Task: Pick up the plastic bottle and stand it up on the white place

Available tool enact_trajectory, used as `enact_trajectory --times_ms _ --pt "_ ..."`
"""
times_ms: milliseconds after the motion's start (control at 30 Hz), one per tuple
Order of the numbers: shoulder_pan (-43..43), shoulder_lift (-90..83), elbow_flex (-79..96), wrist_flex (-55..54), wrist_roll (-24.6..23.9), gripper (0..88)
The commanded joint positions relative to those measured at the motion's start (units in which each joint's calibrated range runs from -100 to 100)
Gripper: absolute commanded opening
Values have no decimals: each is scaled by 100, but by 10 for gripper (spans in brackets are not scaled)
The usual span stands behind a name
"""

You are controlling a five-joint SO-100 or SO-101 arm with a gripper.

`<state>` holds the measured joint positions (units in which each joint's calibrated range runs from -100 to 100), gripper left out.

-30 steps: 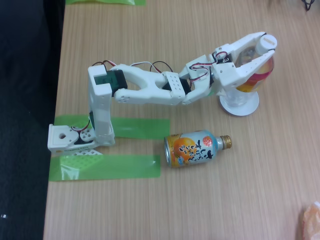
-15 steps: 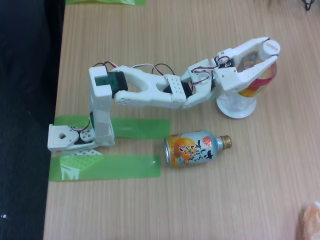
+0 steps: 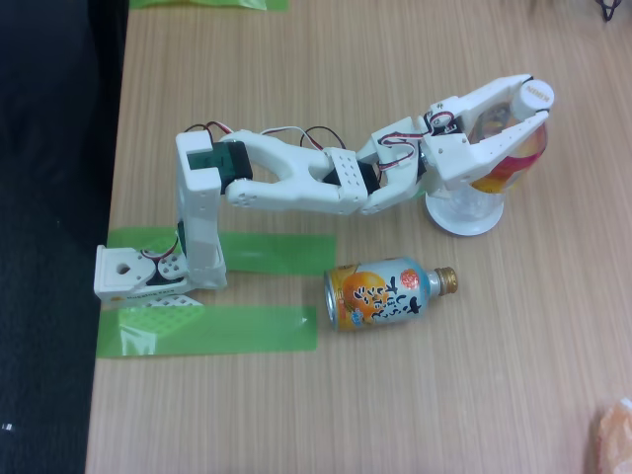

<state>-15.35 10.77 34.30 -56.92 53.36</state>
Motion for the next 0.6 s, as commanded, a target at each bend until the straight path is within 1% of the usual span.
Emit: enact_trajectory --times_ms 0,33,133,567 --pt "-35 -15 -139 -50 -33 233" --pt "-35 -15 -139 -50 -33 256" --pt "-35 -15 -139 -50 -33 284" --pt "-42 -74 -139 -50 -39 285"
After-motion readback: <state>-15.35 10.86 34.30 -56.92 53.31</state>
